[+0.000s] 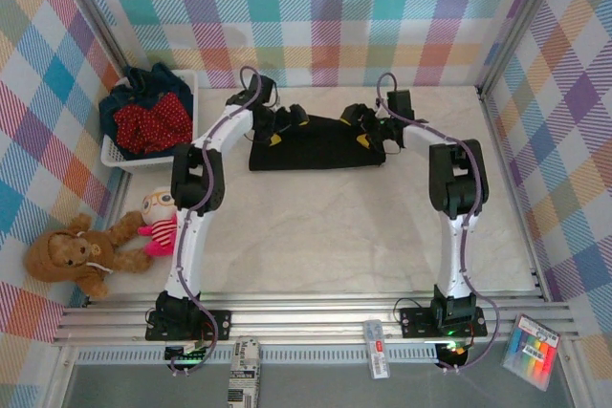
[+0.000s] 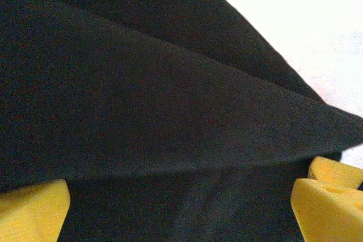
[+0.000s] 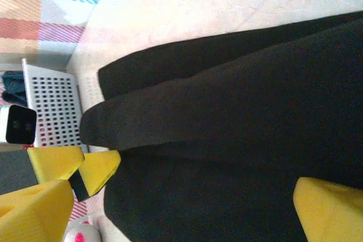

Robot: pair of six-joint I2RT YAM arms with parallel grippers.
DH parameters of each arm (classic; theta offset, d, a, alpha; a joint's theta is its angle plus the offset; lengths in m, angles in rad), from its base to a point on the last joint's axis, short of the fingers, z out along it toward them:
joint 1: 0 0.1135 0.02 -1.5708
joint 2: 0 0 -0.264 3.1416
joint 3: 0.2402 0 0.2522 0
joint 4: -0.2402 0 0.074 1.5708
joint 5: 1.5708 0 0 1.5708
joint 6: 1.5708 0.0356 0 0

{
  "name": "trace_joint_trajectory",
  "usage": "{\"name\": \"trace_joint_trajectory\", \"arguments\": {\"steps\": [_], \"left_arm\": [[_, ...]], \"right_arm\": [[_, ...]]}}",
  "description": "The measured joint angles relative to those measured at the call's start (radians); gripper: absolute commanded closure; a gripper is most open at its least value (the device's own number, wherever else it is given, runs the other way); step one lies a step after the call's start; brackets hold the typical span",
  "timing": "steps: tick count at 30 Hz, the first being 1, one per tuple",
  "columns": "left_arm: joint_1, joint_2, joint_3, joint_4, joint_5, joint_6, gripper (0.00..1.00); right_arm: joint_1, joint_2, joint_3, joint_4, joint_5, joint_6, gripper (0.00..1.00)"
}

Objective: Fold and stack the skirts

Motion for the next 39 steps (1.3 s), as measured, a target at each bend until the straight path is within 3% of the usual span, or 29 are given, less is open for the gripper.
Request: {"name": "trace_joint_trajectory", "arguments": {"steps": [7, 13, 23, 28, 35, 39], "left_arm": [[0.021, 0.196, 0.315, 0.008, 0.007, -0.006, 0.0], [0.037, 0.211, 0.341, 0.013, 0.009, -0.006, 0.0], [0.038, 0.052, -0.018, 0.19, 0.036, 0.018, 0.0], [0.03, -0.072, -0.252, 0.297, 0.054, 0.018, 0.0], [0.008, -0.336, -0.711, 0.502, 0.071, -0.056, 0.0], [0.001, -0.418, -0.815, 0.495, 0.077, -0.114, 0.0]], "right_arm": [[0.0, 0.051, 0.077, -0.038, 0.0, -0.004, 0.01], [0.0, 0.055, 0.094, -0.066, 0.001, -0.014, 0.01], [0.0, 0.059, 0.083, -0.097, -0.025, -0.063, 0.01], [-0.001, -0.017, -0.038, -0.098, -0.067, -0.118, 0.01], [0.007, -0.176, -0.277, -0.103, -0.113, -0.175, 0.01], [0.017, -0.226, -0.328, -0.127, -0.112, -0.159, 0.01]]}}
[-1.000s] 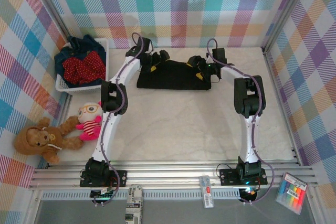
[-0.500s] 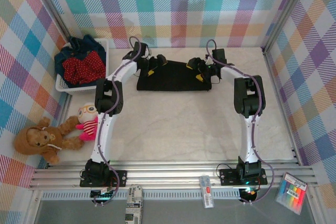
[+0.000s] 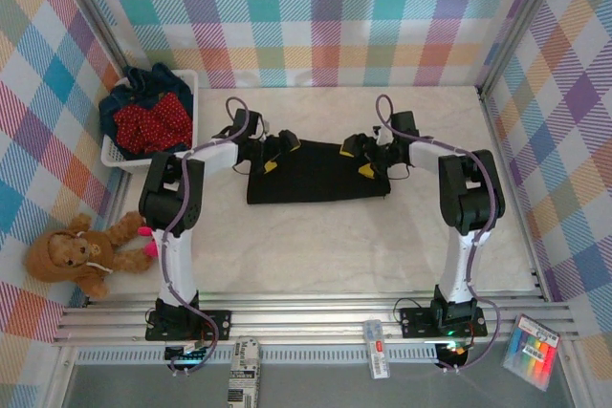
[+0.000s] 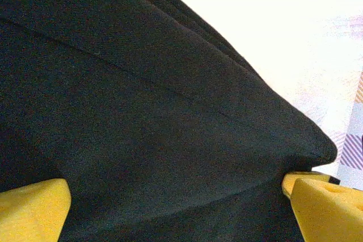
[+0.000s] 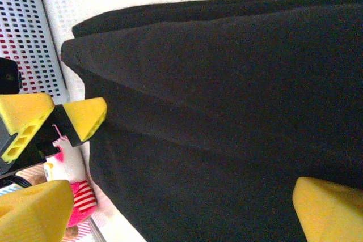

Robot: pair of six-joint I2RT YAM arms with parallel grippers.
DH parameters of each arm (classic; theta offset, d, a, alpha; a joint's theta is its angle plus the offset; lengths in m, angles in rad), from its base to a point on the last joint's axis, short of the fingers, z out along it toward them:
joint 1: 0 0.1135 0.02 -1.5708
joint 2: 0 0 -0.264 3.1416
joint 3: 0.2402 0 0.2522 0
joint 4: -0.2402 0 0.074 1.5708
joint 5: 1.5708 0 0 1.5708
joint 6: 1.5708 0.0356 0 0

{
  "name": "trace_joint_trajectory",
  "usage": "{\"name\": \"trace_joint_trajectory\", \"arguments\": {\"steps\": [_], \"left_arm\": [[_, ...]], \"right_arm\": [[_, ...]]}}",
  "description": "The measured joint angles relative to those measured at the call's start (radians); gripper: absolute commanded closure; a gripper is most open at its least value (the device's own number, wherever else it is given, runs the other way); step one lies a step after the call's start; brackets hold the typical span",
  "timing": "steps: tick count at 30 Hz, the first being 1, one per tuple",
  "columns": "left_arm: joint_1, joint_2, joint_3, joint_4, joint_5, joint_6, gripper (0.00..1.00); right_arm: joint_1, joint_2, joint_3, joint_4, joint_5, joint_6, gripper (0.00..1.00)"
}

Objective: Fold and stack the skirts

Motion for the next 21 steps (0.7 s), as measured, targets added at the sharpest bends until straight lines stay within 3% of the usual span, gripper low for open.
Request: {"name": "trace_joint_trajectory", "arguments": {"steps": [6, 11, 21], "left_arm": [[-0.029, -0.017, 0.032, -0.008, 0.005, -0.081, 0.0], [-0.073, -0.001, 0.127, 0.013, 0.031, -0.16, 0.0], [-0.068, 0.226, 0.43, -0.06, -0.043, -0.156, 0.0]], "right_arm": [[0.05, -0.055, -0.048, 0.145, 0.078, 0.152, 0.01], [0.097, -0.02, 0.009, 0.279, 0.096, 0.271, 0.01], [0.122, 0.141, 0.117, 0.423, 0.147, 0.393, 0.01]]}}
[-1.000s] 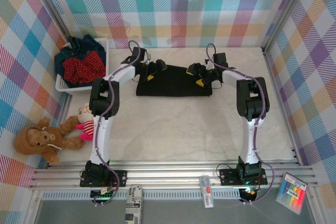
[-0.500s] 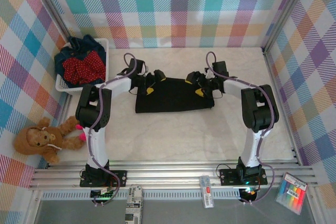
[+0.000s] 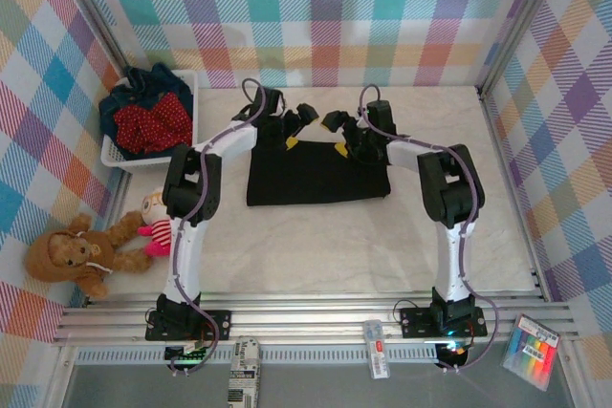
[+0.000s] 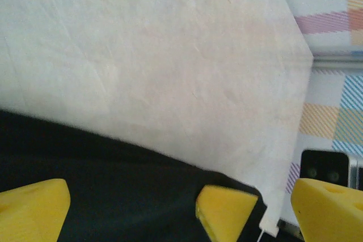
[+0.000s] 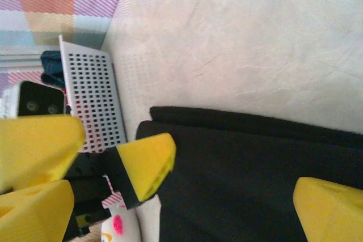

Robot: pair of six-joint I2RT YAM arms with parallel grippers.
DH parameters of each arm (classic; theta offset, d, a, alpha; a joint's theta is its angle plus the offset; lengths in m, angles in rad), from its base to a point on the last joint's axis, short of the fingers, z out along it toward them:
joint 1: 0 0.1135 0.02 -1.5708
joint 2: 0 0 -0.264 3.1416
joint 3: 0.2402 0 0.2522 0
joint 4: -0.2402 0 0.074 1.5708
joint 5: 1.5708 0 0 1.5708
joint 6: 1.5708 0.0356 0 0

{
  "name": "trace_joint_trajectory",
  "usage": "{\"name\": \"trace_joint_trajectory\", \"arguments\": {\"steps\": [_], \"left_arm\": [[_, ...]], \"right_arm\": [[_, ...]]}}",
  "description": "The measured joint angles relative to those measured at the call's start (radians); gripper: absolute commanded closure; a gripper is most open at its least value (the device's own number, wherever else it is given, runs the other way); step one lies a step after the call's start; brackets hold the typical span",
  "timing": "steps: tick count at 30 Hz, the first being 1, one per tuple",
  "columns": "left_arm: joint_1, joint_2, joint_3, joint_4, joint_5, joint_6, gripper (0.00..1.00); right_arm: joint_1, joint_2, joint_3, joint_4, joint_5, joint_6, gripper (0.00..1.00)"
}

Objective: Fold and stack the skirts

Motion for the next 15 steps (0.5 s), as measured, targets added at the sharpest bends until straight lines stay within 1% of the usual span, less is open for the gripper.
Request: {"name": "trace_joint_trajectory", "arguments": {"steps": [5, 10, 15], "left_arm": [[0.012, 0.083, 0.061, -0.044, -0.039, 0.032, 0.0], [0.026, 0.087, 0.076, -0.068, -0.095, 0.087, 0.0], [0.026, 0.081, 0.05, -0.043, -0.097, 0.131, 0.0]], "right_arm": [[-0.014, 0.048, 0.005, 0.048, 0.02, 0.006, 0.01], [-0.058, 0.05, 0.002, 0.056, 0.026, -0.006, 0.01], [-0.109, 0.036, -0.04, 0.093, 0.008, -0.032, 0.01]]}}
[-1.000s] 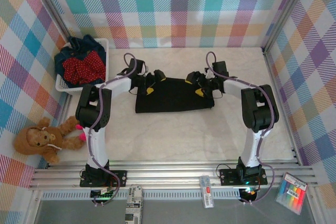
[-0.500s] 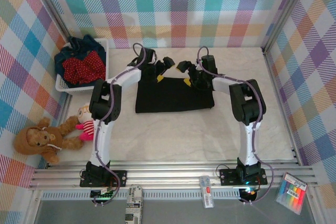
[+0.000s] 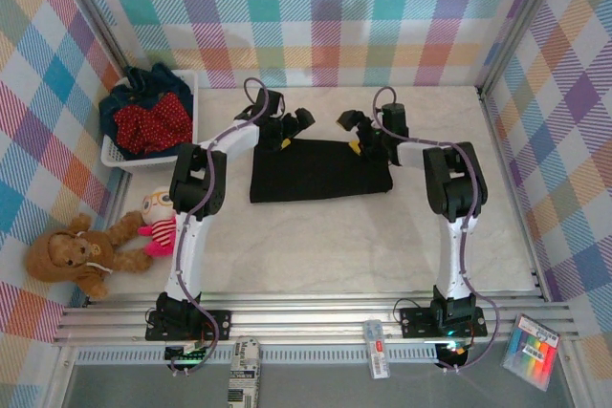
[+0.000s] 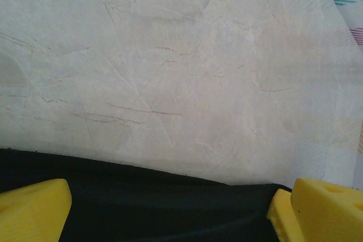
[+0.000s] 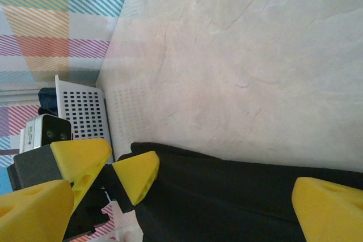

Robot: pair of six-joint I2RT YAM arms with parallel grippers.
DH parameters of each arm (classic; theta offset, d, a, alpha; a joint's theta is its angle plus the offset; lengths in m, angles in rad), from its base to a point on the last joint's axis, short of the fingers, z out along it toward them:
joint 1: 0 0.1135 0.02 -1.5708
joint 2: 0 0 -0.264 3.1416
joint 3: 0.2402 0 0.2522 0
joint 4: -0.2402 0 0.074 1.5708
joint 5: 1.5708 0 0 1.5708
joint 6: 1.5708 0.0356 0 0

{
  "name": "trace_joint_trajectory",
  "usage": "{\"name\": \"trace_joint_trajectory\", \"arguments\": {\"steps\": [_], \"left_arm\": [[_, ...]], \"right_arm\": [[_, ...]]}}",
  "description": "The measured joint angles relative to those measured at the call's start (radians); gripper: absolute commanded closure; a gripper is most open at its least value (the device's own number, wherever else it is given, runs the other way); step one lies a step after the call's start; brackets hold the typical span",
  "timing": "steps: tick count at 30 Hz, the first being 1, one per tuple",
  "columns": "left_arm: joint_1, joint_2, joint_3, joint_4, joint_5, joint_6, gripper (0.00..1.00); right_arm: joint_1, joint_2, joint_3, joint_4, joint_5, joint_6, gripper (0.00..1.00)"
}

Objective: Fold and stack the skirts

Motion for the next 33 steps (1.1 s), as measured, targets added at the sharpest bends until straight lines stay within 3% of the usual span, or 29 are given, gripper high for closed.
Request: {"name": "trace_joint_trajectory", "arguments": {"steps": [9, 19, 27, 33], "left_arm": [[0.004, -0.007, -0.014, 0.026, 0.05, 0.067, 0.0], [0.02, 0.007, 0.106, -0.154, 0.082, 0.126, 0.0], [0.013, -0.054, 0.109, -0.242, 0.073, 0.114, 0.0], [-0.006, -0.151, -0.024, -0.237, 0.072, 0.079, 0.0]], "right_arm": [[-0.06, -0.09, -0.117, 0.006, 0.009, -0.065, 0.01], [-0.138, -0.237, -0.199, -0.182, 0.068, -0.166, 0.01], [-0.085, -0.357, -0.251, -0.246, 0.009, -0.185, 0.01], [-0.075, -0.434, -0.323, -0.376, 0.109, -0.185, 0.01]]}}
